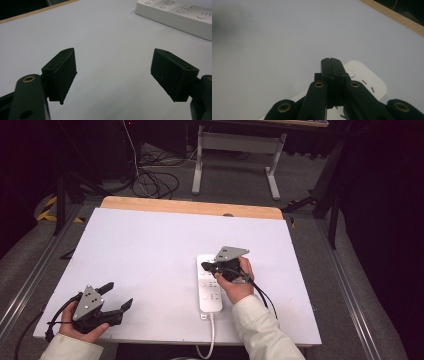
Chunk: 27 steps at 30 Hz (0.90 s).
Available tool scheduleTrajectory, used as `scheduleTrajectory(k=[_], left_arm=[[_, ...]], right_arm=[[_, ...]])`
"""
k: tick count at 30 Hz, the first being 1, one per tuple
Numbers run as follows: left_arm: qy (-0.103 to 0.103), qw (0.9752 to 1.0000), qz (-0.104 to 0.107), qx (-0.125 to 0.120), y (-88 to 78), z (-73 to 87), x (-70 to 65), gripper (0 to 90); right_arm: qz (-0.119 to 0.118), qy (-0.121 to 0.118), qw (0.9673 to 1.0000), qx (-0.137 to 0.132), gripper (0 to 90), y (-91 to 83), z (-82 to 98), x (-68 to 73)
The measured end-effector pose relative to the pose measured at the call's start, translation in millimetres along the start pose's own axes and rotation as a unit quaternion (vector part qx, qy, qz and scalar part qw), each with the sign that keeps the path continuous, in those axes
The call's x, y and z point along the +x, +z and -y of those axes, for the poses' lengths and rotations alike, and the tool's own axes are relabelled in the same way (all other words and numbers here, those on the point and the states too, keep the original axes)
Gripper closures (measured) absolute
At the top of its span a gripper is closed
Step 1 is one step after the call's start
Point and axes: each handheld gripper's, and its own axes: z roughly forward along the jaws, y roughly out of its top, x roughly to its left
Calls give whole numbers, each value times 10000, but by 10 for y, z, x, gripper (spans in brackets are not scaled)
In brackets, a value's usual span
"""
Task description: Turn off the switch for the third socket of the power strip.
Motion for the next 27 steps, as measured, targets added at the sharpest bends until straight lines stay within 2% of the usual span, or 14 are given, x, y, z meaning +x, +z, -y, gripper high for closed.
scheduleTrajectory(k=[9,11,15,19,23,27], left_arm=[[5,10000,-15,-13,-3,-1,2,211],[-13,10000,-4,-11,-3,0,3,211],[-4,10000,-2,1,-1,0,3,211],[-3,10000,-20,-10,-5,1,3,211],[-11,10000,-10,-9,-10,2,2,211],[-29,10000,-33,-2,-9,1,8,210]], right_arm=[[-29,66,9999,-96,900,-73,-21,-13],[31,116,9998,-178,742,-96,-28,-15],[91,280,9991,-300,540,-154,-40,-19],[156,298,9988,-369,488,-211,-50,-19],[173,377,9979,-503,379,-351,-62,-12],[192,419,9975,-532,330,-449,-56,-9]])
